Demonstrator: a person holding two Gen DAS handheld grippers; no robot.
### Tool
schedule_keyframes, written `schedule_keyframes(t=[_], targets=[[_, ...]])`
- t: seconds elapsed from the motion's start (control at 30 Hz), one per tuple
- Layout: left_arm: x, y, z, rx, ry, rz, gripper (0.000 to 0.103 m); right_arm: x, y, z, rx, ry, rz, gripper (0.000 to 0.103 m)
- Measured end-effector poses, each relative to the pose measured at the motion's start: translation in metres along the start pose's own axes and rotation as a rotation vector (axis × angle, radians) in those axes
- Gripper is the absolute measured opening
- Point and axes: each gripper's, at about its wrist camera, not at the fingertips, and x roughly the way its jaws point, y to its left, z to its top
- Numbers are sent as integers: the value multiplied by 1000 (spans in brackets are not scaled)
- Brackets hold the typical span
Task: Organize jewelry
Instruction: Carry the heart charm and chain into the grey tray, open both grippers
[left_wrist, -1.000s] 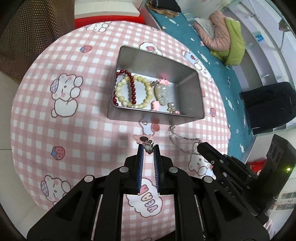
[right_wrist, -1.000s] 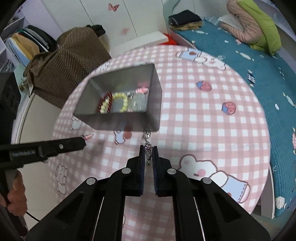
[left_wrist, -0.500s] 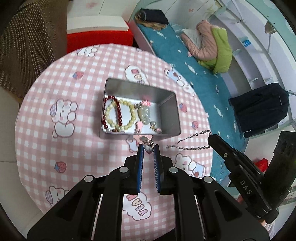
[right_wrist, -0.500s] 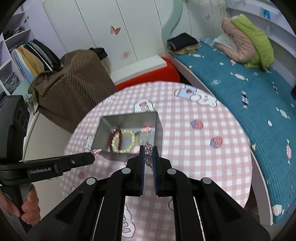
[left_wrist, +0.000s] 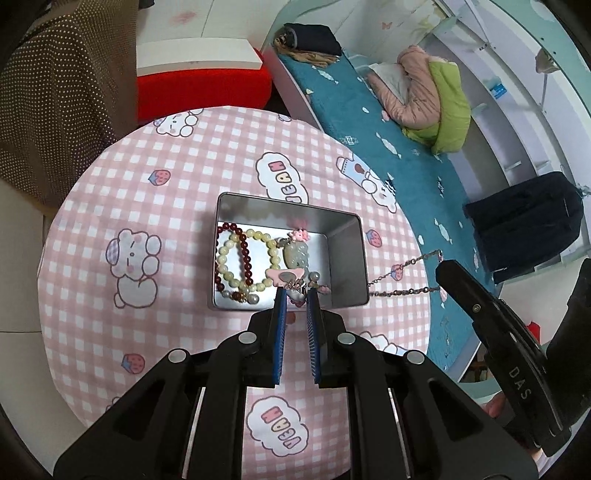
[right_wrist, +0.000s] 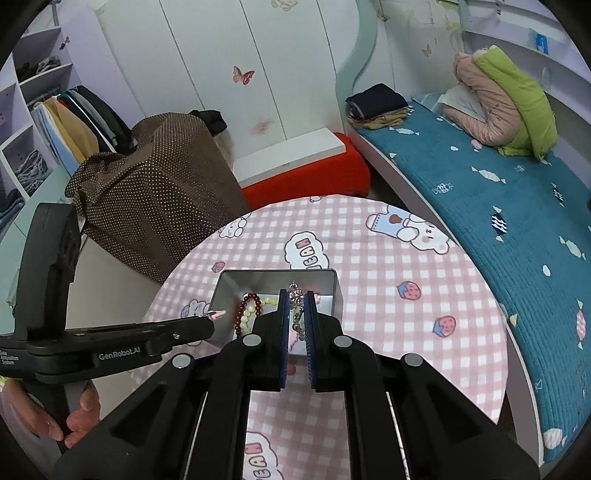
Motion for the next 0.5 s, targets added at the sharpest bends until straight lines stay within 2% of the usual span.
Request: schedule_keyframes(t=[0.3, 0.5], targets=[[26, 6, 13, -9, 57, -16, 11, 19, 5, 5, -3, 46, 14, 7], [40, 10, 15, -21, 88, -24, 11, 10, 15, 18, -24, 10, 32, 7]])
